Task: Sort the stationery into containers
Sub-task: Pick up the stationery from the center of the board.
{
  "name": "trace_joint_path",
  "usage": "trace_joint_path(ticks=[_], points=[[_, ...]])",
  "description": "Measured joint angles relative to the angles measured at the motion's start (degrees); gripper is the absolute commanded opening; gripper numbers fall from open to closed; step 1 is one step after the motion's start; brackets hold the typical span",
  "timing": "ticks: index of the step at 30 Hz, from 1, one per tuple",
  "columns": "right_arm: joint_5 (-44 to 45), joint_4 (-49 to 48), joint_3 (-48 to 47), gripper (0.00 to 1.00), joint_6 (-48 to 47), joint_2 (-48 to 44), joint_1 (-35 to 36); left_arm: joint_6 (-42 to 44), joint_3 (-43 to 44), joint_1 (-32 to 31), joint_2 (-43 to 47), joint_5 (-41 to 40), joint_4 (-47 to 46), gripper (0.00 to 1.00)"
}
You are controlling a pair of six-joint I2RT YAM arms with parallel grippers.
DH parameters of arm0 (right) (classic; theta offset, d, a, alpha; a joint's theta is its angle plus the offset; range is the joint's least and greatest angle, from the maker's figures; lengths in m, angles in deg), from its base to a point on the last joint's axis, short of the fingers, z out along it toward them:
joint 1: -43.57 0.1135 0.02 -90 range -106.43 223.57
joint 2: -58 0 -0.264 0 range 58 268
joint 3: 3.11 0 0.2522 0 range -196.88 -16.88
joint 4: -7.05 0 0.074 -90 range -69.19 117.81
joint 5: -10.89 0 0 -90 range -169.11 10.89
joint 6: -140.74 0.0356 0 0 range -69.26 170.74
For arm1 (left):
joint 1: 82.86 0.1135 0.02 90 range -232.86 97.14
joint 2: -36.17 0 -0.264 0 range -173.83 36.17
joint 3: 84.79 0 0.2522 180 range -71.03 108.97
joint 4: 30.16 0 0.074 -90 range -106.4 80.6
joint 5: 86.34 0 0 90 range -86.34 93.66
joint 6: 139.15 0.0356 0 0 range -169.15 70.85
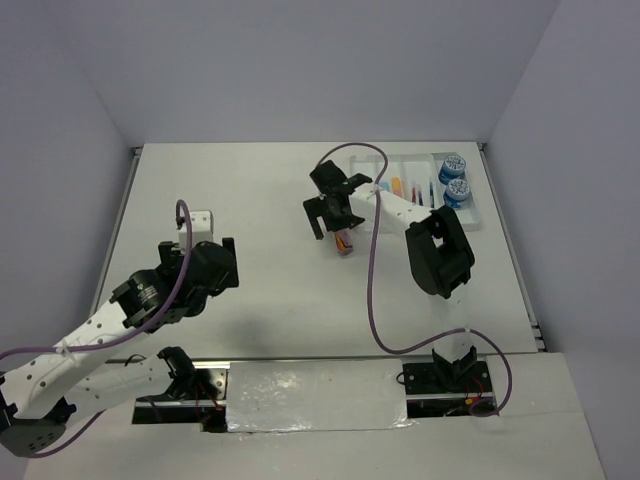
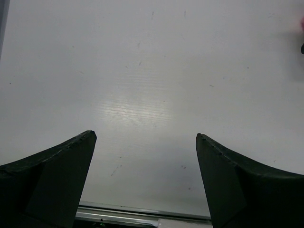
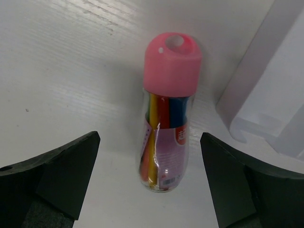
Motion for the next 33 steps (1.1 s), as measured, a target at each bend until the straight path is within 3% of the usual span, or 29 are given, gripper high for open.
trace_joint_path(ticks=[10,13,17,18,19,20,27,29,33], points=[[1.31,-0.31,1.88,0.83,1.09,0.63,-0.24,1.75,-0.46,0.04,1.66,1.88,-2.03,0.99],[1.11,-0.61,2.45,0.56,1.27,1.55,-0.24,1.9,-0.46,0.04,1.7,2.38,-2.54,0.99],[-0.55,-1.16,3.06,0.39,1.77,1.6,-0.26,2.91,-0.52,0.04,1.86,2.95,-2.93,0.99],[-1.73,-1.36,3.08,0.28,1.68,1.57,-0.26,2.97,-0.63,0.04,1.99,3.06,-2.97,0.99],[-3.54,-1.77,3.23,0.04,1.6,1.51,-0.35,3.02,-0.72,0.04,2.1,3.13,-2.95,0.99],[-5.27,-2.34,3.43,0.0,1.49,1.36,-0.37,3.06,-0.83,0.07,2.19,3.23,-2.97,0.99],[-25.75,-10.19,10.34,0.05,3.13,-7.34,-3.52,3.23,-1.38,0.04,3.39,3.96,-3.26,0.99],[-25.55,-10.67,9.53,0.06,3.65,-10.36,-5.86,3.26,-1.38,0.04,3.98,4.09,-3.52,0.99],[-14.88,-7.32,-1.07,0.1,2.1,-10.1,-11.17,3.32,-1.46,0.04,5.14,4.28,-3.93,0.99]])
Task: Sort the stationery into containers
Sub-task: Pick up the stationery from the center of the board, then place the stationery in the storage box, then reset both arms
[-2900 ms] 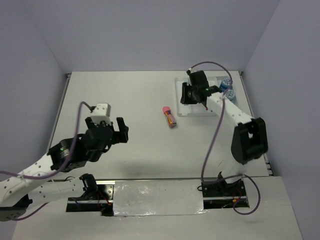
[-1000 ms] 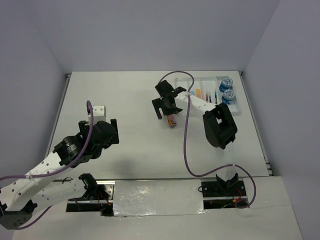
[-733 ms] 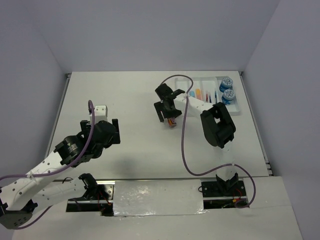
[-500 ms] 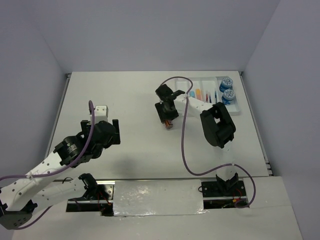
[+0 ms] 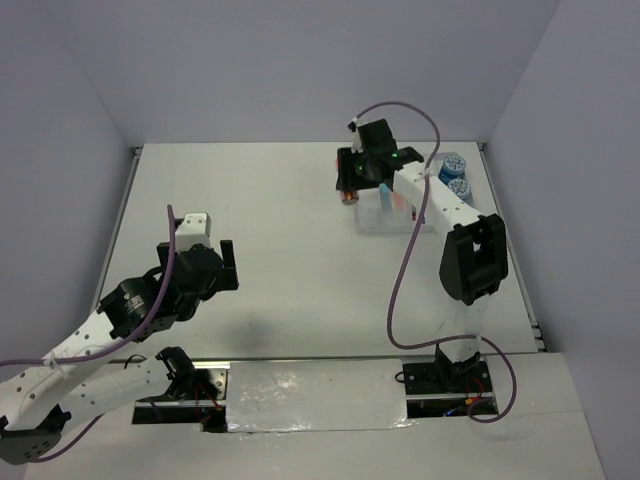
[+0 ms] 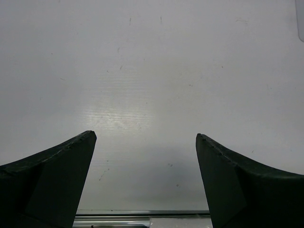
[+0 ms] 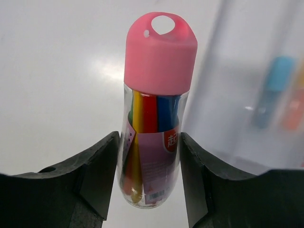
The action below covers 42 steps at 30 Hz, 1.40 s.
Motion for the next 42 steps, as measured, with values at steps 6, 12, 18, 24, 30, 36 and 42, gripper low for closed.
trace_joint_path(ticks=[6,12,18,24,30,36,42], points=[[12.41,3.52,-12.5,0.21,-2.93,8.17,-4.37,0.09,-0.85,0.0,1.68,0.11,-0.46,0.99],[14.91,8.35,-15.91,0.23,-3.56,16.37,-5.84,0.09,-0.85,-0.02,1.79,0.13,-0.63,0.99],[14.67,9.92,-17.33,0.47,-3.65,20.94,-6.25,0.31,-0.85,-0.07,1.62,0.24,-0.74,0.99],[14.03,11.32,-18.56,1.0,-3.32,20.92,-6.34,1.07,-0.85,-0.11,1.2,0.31,-0.72,0.99],[14.29,11.23,-16.26,1.0,-3.19,13.44,-6.34,1.07,-0.85,0.39,-0.61,0.2,-0.7,0.99],[16.55,9.35,-4.81,1.0,-2.29,-8.26,-5.68,1.9,-0.81,8.61,-6.73,1.99,-1.81,0.99],[20.79,9.6,17.14,1.0,0.59,-43.06,-3.1,7.23,0.66,31.01,-8.85,12.83,-6.73,0.99]])
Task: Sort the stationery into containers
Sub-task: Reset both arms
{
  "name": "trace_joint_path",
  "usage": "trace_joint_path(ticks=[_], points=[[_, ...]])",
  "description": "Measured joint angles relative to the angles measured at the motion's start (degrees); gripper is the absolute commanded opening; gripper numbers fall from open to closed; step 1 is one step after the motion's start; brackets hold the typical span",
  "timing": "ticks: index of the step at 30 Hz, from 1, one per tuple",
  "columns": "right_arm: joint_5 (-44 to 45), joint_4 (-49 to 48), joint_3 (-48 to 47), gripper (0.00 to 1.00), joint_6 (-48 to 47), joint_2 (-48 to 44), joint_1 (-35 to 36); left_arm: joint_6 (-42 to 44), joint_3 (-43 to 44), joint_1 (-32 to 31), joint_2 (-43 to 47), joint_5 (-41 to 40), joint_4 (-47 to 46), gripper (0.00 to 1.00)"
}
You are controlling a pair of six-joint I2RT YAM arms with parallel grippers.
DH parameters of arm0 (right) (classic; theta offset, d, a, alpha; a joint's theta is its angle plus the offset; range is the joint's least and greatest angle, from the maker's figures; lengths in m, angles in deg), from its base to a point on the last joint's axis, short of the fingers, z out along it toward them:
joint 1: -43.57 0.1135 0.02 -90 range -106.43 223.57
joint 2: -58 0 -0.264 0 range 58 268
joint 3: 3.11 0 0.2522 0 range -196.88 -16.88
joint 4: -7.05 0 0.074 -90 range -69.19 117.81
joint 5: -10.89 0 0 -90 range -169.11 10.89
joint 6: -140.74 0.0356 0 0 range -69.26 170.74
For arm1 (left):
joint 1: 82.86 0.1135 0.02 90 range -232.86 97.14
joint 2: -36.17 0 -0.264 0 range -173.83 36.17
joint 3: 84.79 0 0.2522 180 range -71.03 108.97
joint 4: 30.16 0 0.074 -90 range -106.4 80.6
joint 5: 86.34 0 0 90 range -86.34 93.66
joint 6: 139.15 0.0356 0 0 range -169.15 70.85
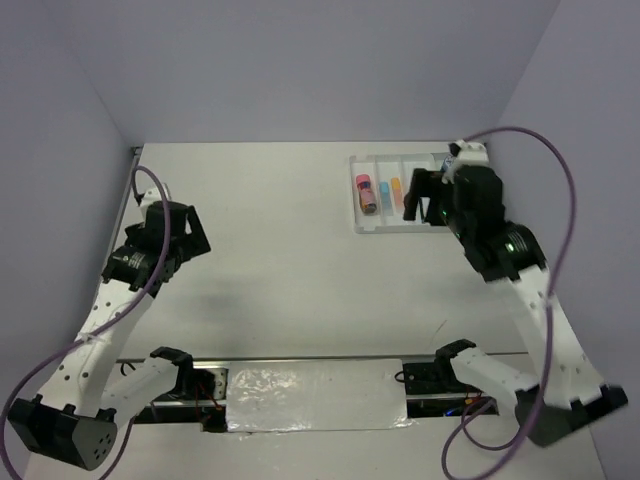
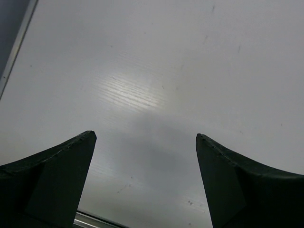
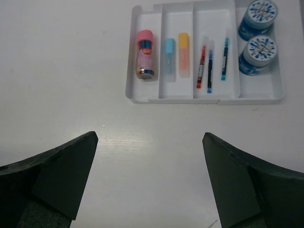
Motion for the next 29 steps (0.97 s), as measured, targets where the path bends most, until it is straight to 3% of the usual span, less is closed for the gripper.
trace_joint_path(ticks=[3,9,17,22,29], points=[[0.9,1.55,5.68,1.0,1.64,-14.45,-0.09,1.64,2.01,4.96,-0.57,0.42,-0.44,0.99],[1.11,7.43,11.21,1.0,2.47,-32.15,0.24,3.26,3.13,5.62,9.22,0.04,-0.24,0.99],[3.45,14.67,11.82,1.0,1.9,-37.86,0.31,6.32,-0.7,5.68,28.02,1.33,-3.19,0.99],[4.68,15.06,14.34,1.0,1.7,-43.54,0.31,6.38,-5.86,5.7,29.53,3.89,-3.63,0.99],[5.53,15.06,14.73,1.0,1.81,-44.0,0.31,6.34,-6.75,5.18,29.27,5.2,-3.85,0.99]])
